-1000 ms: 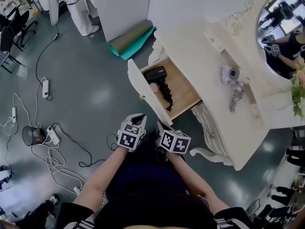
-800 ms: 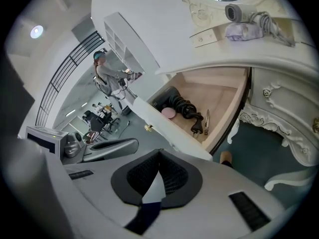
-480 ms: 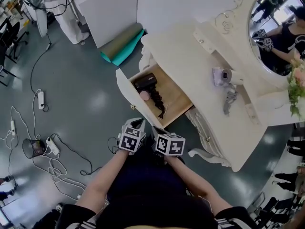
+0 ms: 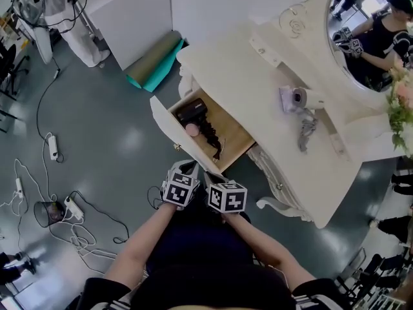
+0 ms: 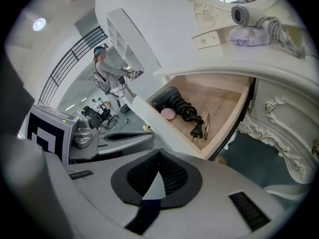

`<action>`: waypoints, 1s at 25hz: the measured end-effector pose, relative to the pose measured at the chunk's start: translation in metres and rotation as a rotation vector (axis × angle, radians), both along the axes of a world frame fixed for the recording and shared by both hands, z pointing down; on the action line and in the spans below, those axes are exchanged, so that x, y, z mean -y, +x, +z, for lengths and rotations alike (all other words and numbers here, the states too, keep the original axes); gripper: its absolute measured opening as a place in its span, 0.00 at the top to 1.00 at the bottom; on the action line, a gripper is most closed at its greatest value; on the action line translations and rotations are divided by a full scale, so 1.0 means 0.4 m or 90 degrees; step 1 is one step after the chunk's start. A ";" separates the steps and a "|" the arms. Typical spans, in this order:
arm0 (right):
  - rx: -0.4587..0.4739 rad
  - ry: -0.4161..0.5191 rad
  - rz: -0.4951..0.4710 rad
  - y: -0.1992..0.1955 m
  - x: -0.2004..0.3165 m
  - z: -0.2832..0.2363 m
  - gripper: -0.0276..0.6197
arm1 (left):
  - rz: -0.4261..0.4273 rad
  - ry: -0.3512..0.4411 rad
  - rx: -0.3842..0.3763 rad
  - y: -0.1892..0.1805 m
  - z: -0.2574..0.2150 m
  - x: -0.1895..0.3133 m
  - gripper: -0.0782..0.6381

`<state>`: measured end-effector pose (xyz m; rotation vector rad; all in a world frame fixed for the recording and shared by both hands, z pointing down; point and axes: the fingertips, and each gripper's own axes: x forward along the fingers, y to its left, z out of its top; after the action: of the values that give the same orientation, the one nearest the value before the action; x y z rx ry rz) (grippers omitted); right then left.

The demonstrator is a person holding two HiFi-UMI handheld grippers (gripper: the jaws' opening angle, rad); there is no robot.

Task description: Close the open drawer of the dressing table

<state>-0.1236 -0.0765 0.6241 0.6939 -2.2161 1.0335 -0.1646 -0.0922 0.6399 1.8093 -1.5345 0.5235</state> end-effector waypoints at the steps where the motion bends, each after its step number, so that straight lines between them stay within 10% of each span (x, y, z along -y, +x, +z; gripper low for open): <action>1: -0.001 0.000 0.002 0.002 0.005 0.000 0.93 | 0.004 0.001 -0.001 0.004 0.002 0.005 0.87; 25: -0.011 0.016 0.028 0.054 0.195 0.000 0.93 | 0.055 -0.016 -0.022 0.070 0.018 0.192 0.87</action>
<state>-0.1020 -0.1545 0.6242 0.7637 -2.2115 1.0187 -0.1366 -0.1690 0.6471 1.8621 -1.4264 0.5464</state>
